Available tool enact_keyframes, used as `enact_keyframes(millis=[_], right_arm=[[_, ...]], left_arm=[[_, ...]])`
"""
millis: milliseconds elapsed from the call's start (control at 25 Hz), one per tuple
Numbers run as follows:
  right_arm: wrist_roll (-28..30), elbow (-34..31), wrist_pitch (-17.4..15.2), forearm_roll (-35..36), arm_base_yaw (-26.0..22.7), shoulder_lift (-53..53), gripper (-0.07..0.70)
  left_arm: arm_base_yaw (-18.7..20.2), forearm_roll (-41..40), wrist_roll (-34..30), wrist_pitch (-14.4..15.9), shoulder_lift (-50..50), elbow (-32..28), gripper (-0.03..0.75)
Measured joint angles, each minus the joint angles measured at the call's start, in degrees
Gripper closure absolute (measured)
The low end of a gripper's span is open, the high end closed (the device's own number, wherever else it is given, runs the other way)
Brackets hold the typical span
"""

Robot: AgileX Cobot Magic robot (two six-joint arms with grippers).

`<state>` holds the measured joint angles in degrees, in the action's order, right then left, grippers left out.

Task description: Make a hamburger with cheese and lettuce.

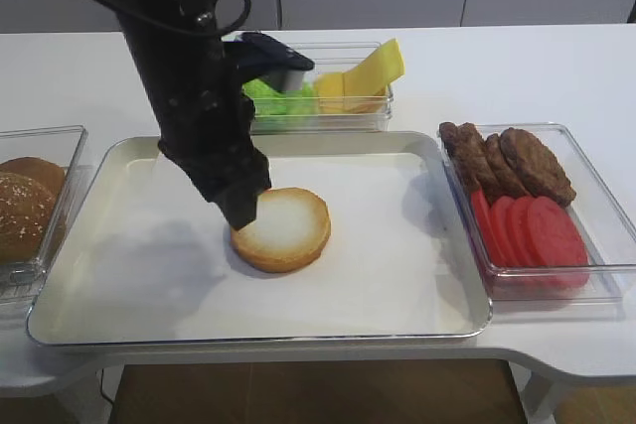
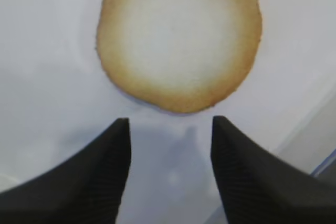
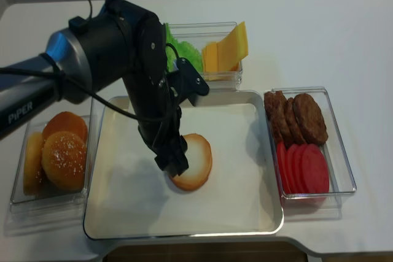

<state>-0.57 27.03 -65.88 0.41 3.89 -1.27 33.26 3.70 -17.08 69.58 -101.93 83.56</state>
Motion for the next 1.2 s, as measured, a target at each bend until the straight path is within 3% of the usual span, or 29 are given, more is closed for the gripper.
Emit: enact_keyframes(millis=[280, 440, 960, 1200], right_arm=[[0.00, 0.00, 0.00, 0.00, 0.00, 0.00, 0.191], [0.00, 0.00, 0.00, 0.00, 0.00, 0.00, 0.191], [-0.71, 0.00, 0.00, 0.00, 0.00, 0.00, 0.191], [-0.71, 0.00, 0.00, 0.00, 0.00, 0.00, 0.191]], left_arm=[[-1.47, -5.12, 14.37, 0.43, 0.11, 6.26, 0.344], [-2.15, -5.17, 18.04, 0.71, 0.45, 6.61, 0.344], [-2.39, -4.43, 20.58, 1.17, 13.06, 6.36, 0.352], [-2.39, -5.08, 21.27, 1.64, 22.37, -1.00, 0.352]])
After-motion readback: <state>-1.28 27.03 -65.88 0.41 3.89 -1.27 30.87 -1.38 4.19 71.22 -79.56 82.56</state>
